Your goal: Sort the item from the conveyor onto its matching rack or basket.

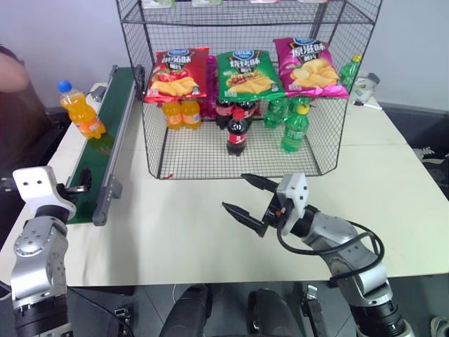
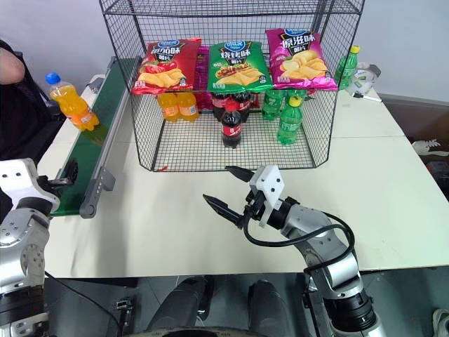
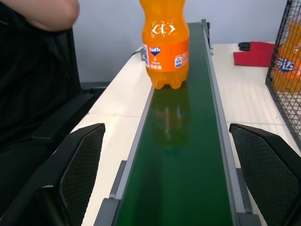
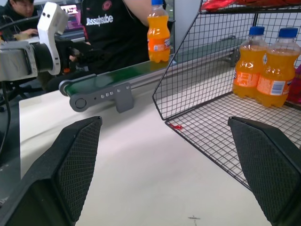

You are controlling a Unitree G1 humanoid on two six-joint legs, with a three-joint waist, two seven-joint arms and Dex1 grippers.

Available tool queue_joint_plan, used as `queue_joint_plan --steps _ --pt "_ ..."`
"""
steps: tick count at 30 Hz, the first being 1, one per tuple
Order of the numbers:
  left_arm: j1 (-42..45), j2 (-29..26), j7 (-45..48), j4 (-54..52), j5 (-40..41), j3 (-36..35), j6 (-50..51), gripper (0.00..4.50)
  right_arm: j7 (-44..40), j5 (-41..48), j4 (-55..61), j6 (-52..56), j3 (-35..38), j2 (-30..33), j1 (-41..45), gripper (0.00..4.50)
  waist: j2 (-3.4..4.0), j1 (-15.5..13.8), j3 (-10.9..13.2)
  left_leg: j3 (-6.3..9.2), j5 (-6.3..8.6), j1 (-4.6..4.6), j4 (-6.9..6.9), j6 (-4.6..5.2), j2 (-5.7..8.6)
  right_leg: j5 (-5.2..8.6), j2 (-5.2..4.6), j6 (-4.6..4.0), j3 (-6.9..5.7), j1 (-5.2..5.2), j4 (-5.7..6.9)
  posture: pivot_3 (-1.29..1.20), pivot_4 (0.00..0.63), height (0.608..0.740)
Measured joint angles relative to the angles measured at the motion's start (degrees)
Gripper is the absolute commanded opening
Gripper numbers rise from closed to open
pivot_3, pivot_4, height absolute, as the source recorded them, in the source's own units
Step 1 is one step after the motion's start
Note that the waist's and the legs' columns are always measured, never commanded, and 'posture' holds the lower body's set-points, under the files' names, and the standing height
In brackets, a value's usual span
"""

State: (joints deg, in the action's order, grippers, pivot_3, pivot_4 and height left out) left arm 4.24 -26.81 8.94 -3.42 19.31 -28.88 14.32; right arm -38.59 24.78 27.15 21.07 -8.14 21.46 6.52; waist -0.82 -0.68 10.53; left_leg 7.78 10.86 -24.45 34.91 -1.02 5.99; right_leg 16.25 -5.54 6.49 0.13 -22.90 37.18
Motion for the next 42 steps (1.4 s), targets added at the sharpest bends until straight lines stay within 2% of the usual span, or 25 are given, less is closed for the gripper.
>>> queue_joint_plan --steps 37,40,42 --pt "2.58 -0.07 -1.17 1.30 0.16 -3.70 -3.69 4.44 1.12 1.03 0.15 2.21 0.01 0.05 1.77 4.50 -0.03 -0.01 -0.02 0.00 -0.01 0.00 0.06 0.02 0.00 -0.02 0.01 0.04 -0.01 0.02 0.03 0.00 0.150 0.740" --pt "2.52 -0.07 -1.15 1.30 0.18 -3.72 -3.69 3.69 1.13 1.15 0.15 2.22 0.01 0.05 1.78 4.50 -0.03 0.01 -0.02 0.00 -0.01 0.00 0.06 0.02 0.00 -0.03 0.01 0.04 -0.01 0.02 0.03 0.00 0.150 0.740" --pt "2.40 -0.04 -0.80 1.21 0.64 -3.59 -3.65 2.73 1.13 1.17 0.15 2.23 0.00 0.05 1.80 4.50 -0.03 0.02 -0.02 0.00 -0.01 0.00 0.06 0.02 0.00 -0.03 0.01 0.04 -0.01 0.02 0.03 0.00 0.150 0.740"
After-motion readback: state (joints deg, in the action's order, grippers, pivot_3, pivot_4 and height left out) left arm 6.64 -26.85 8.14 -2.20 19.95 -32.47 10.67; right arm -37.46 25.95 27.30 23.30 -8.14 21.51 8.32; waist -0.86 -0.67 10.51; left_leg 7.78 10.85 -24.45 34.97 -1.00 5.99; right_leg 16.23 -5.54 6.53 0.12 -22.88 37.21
